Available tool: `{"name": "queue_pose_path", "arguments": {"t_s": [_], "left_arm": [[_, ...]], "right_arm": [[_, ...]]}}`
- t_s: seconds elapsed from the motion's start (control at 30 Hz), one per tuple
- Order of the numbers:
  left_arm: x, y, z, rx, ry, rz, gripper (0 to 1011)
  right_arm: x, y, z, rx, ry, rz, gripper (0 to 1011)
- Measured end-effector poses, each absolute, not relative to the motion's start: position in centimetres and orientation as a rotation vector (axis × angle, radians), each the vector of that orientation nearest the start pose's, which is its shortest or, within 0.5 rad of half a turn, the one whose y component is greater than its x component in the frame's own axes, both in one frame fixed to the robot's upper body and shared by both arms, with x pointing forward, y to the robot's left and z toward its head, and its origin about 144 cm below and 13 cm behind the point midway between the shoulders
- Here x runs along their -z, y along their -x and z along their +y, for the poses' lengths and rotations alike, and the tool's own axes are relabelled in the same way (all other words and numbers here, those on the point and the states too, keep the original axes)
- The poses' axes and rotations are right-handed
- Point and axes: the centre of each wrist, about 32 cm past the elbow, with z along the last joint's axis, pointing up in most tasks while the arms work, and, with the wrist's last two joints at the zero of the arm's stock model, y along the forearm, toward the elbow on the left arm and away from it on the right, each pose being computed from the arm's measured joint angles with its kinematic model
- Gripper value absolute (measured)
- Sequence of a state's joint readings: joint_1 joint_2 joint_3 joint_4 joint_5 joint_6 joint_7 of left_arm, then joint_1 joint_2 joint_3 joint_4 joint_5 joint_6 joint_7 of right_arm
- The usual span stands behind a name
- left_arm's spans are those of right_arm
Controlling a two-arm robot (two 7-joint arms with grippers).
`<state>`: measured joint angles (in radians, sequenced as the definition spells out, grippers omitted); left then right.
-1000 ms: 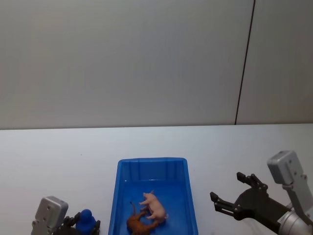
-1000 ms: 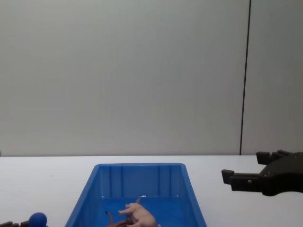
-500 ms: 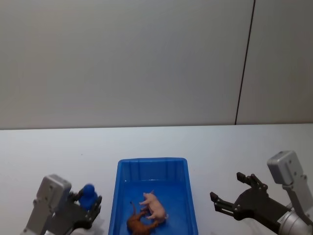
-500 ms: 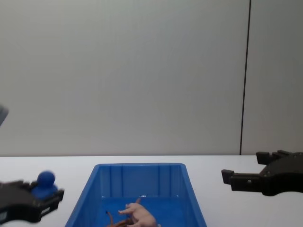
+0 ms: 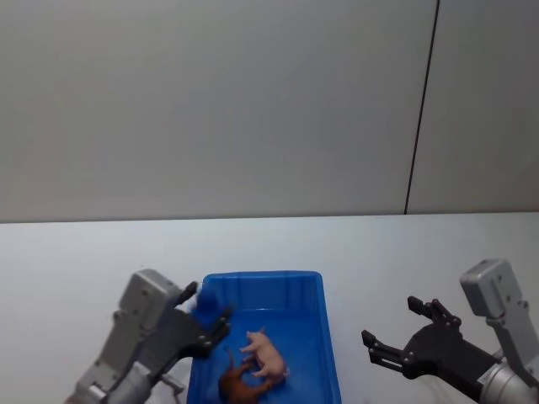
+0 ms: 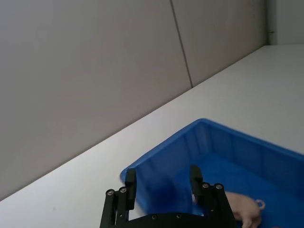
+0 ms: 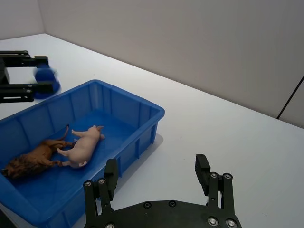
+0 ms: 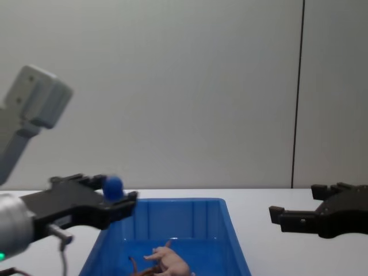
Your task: Pick up the two dolls from the table and place them into the box.
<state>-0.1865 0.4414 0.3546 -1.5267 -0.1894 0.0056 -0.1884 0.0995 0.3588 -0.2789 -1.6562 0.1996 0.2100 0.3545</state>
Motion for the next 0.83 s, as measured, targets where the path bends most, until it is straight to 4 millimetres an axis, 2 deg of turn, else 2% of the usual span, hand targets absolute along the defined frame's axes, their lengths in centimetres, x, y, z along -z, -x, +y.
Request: {"name": "queue_pose_path", "arguments": {"t_s": [0.1, 0.13, 0.27, 0.4, 0.83], "left_arm": [[-117.3, -50.0, 24.5, -1.033, -0.193, -0.222, 758], [-117.3, -50.1, 24.2, -1.026, -0.19, -0.223, 758], [-117.2, -50.5, 22.9, -0.983, -0.168, -0.227, 907], [-117.2, -50.7, 21.9, -0.952, -0.147, -0.228, 992], [-117.2, -50.9, 20.4, -0.902, -0.088, -0.24, 1001]], "right_arm": [[-118.6, -47.3, -23.8, 0.946, 0.223, -0.023, 1001], [-118.6, -47.3, -23.8, 0.946, 0.223, -0.023, 1001], [-118.6, -47.3, -23.8, 0.946, 0.223, -0.023, 1001], [-118.6, -47.3, -23.8, 0.946, 0.223, -0.023, 1001], [-118.6, -47.3, -23.8, 0.946, 0.223, -0.023, 1001]]}}
